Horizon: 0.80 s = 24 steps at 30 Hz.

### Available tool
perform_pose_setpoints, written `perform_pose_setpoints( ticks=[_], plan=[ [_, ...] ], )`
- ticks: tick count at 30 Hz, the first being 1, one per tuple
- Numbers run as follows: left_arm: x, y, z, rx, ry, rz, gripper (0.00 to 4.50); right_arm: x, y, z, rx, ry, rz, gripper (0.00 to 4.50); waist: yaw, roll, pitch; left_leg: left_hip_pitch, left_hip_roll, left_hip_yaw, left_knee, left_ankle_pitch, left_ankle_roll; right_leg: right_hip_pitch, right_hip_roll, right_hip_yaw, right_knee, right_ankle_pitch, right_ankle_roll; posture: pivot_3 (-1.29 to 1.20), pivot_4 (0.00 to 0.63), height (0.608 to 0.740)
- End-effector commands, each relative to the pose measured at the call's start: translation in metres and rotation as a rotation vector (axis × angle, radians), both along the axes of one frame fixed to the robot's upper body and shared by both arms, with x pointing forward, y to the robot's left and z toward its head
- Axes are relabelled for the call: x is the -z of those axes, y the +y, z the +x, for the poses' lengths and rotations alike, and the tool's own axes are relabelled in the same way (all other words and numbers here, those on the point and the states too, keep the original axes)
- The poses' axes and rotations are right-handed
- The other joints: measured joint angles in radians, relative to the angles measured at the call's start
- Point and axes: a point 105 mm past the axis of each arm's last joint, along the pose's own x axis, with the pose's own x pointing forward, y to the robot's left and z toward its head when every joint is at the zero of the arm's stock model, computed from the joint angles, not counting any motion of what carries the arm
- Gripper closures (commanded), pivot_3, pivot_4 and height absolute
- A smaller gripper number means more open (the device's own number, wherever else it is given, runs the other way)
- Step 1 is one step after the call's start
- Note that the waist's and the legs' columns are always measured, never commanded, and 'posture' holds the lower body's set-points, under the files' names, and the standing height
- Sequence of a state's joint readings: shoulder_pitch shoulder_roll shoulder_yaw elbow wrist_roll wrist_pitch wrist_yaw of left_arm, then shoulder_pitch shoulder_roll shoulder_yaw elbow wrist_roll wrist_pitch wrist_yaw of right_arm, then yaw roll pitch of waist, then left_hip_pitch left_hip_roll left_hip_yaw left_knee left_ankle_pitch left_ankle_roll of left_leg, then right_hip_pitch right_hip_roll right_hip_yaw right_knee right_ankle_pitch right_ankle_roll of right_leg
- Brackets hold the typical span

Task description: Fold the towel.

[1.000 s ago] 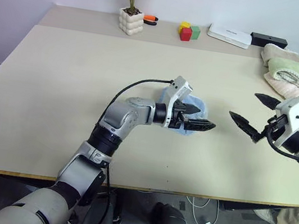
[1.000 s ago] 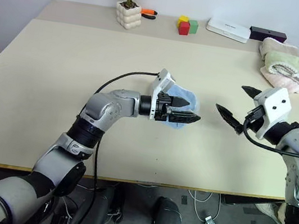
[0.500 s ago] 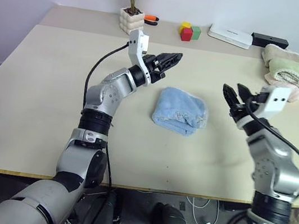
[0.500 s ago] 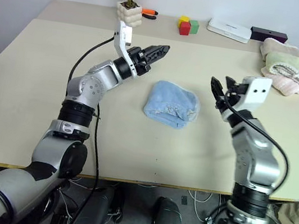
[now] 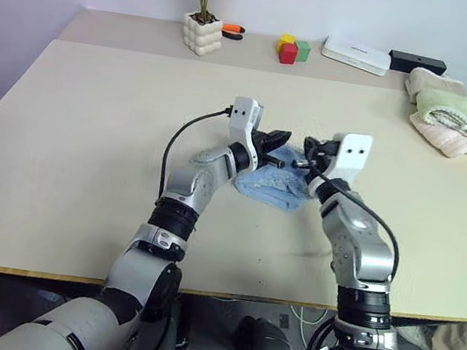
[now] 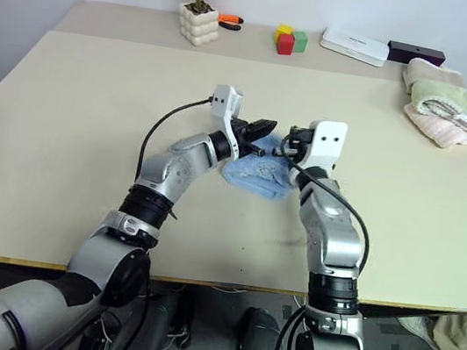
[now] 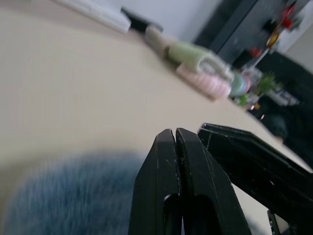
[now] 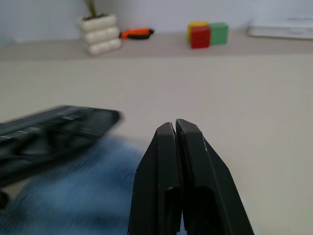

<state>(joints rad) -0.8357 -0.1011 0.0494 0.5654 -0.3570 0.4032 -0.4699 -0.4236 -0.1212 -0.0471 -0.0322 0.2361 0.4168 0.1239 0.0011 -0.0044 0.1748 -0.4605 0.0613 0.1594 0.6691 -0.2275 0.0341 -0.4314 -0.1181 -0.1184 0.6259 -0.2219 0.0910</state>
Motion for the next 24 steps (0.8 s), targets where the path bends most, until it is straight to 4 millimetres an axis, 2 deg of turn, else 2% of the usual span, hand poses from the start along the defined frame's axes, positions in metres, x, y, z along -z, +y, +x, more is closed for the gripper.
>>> perform_pose_setpoints(
  ticks=[1,6,9,12,15,17,19,22,24],
  plan=[
    [0.013,0.008,0.003,-0.038,-0.018,0.06,4.46,0.017,-0.006,-0.003,0.027,0.016,-0.035,4.46,0.001,0.0,0.0,0.0,0.0,0.0,0.0,0.0,0.0,0.0,0.0,0.0,0.0,0.0,0.0,0.0,0.15,0.74],
    [0.03,0.028,0.007,-0.075,-0.021,0.125,4.46,0.038,-0.015,-0.011,0.034,0.043,-0.113,4.46,-0.006,0.0,0.0,0.0,0.0,-0.001,0.0,0.0,0.0,0.0,0.0,0.0,0.001,0.0,0.0,0.0,0.15,0.74],
    [0.03,0.036,0.009,-0.088,-0.029,0.116,4.46,0.043,-0.025,-0.012,0.076,0.051,-0.139,4.46,-0.014,0.0,0.0,0.001,0.0,-0.001,0.0,0.0,0.0,0.0,0.0,0.0,0.001,0.0,0.0,0.0,0.15,0.74],
    [0.031,0.041,0.01,-0.099,-0.028,0.115,4.46,0.044,-0.028,-0.011,0.087,0.051,-0.152,4.46,-0.015,0.0,0.0,0.001,0.001,-0.001,0.0,0.0,0.0,0.0,0.0,0.0,0.001,0.0,0.0,0.0,0.15,0.74],
    [0.022,0.048,0.012,-0.114,-0.019,0.067,4.46,0.033,-0.021,-0.011,0.042,0.017,-0.083,4.46,-0.015,0.0,0.0,0.001,0.001,-0.001,0.0,0.0,0.0,0.0,0.0,0.0,0.002,0.0,0.0,0.0,0.15,0.74],
    [0.014,0.05,0.011,-0.101,-0.042,0.046,4.5,0.021,-0.02,-0.011,0.024,-0.006,0.021,3.93,-0.015,0.0,0.0,0.001,0.001,-0.001,0.0,0.0,0.0,0.0,0.0,0.001,0.002,0.0,0.0,0.0,0.15,0.74],
    [0.005,0.048,0.005,-0.04,-0.058,-0.009,4.5,0.009,-0.026,-0.009,0.037,-0.018,0.125,3.21,-0.015,0.0,0.0,0.001,0.001,-0.001,0.0,0.0,0.0,0.0,0.0,0.001,0.002,0.0,0.0,0.0,0.15,0.74],
    [-0.006,0.053,0.004,-0.034,-0.108,0.011,3.14,-0.013,-0.035,-0.01,0.016,-0.049,0.156,1.57,-0.013,0.0,0.0,0.001,0.001,-0.001,0.0,0.0,0.0,0.0,0.0,0.001,0.002,0.0,0.0,0.0,0.15,0.74],
    [-0.01,0.058,0.004,-0.043,-0.129,0.022,2.14,-0.02,-0.042,-0.01,0.023,-0.044,0.16,0.54,-0.013,0.0,0.0,0.001,0.001,-0.001,0.0,0.0,0.0,0.0,0.0,0.001,0.002,0.0,0.0,0.0,0.15,0.74]
  ],
)
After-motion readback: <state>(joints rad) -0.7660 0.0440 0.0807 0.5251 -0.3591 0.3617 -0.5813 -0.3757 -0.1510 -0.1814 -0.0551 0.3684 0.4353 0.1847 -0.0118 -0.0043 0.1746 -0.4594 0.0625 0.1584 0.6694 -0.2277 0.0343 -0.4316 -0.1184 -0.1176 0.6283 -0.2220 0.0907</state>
